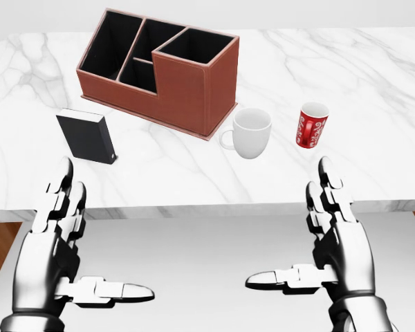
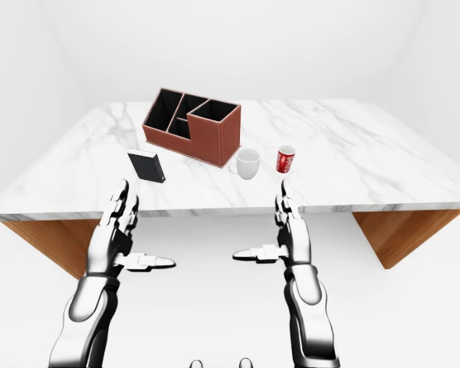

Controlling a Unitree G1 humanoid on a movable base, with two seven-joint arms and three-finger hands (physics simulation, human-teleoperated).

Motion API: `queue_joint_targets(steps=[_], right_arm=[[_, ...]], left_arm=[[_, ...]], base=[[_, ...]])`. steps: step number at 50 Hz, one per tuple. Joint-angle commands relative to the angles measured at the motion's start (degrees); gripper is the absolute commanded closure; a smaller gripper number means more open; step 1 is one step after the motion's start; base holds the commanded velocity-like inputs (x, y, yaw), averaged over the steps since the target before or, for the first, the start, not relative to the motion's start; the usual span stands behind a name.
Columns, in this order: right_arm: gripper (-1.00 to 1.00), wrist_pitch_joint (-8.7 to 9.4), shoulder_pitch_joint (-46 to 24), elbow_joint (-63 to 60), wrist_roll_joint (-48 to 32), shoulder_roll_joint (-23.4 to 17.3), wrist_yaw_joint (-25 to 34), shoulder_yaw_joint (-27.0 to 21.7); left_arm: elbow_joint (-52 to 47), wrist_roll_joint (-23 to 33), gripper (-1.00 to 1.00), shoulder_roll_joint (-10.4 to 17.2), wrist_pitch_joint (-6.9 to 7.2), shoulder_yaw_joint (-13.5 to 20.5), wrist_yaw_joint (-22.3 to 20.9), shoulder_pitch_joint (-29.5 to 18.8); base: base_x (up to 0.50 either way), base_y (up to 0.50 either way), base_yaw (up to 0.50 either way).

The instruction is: Pick up the red mug and place it to the right of the caddy.

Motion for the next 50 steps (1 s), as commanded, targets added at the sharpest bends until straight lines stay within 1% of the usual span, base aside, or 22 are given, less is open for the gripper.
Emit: queue_joint_targets(steps=[1, 9, 16, 22, 32, 36, 45, 50], right_arm=[[-1.0, 0.0, 3.41, -11.32, 1.29, 0.22, 0.63, -1.21], [-1.0, 0.0, 5.98, -20.06, 1.14, 0.84, 0.64, -1.86], [-1.0, 0.0, 7.91, -26.71, 1.62, 1.37, 1.21, -2.64], [-1.0, 0.0, 8.42, -29.22, 1.57, 1.77, 1.54, -3.15], [-1.0, 0.0, 8.1, -29.47, 1.8, 2.02, 1.6, -3.69], [-1.0, 0.0, 8.02, -28.8, 1.3, 1.97, 1.5, -3.67], [-1.0, 0.0, 7.48, -28.96, 0.52, 1.9, 0.9, -3.99], [-1.0, 0.0, 7.32, -29.45, 1.15, 2.03, 0.73, -4.39]], left_arm=[[-12.06, 0.75, -1.0, -0.21, 0.0, -0.91, -0.7, 3.86], [-19.63, 0.53, -1.0, -0.33, 0.0, -0.76, -1.27, 6.01], [-25.33, 0.93, -1.0, -0.36, 0.0, -1.76, -1.38, 7.76], [-25.52, 0.9, -1.0, -0.38, 0.0, -1.68, -1.52, 8.07], [-27.61, 0.62, -1.0, -0.49, 0.0, -0.71, -1.8, 8.03], [-25.71, 0.52, -1.0, -0.61, 0.0, 0.1, -1.94, 7.37], [-28.31, 0.72, -1.0, -0.75, 0.0, -0.23, -2.06, 8.07], [-28.38, 0.5, -1.0, -0.8, 0.0, 0.11, -2.25, 8.27]], base=[[0.0, 0.0, 0.0], [0.0, 0.0, 0.0], [0.0, 0.0, 0.0], [0.0, 0.0, 0.0], [0.0, 0.0, 0.0], [0.0, 0.0, 0.0], [0.0, 0.0, 0.0], [0.46, -0.01, 0.0]])
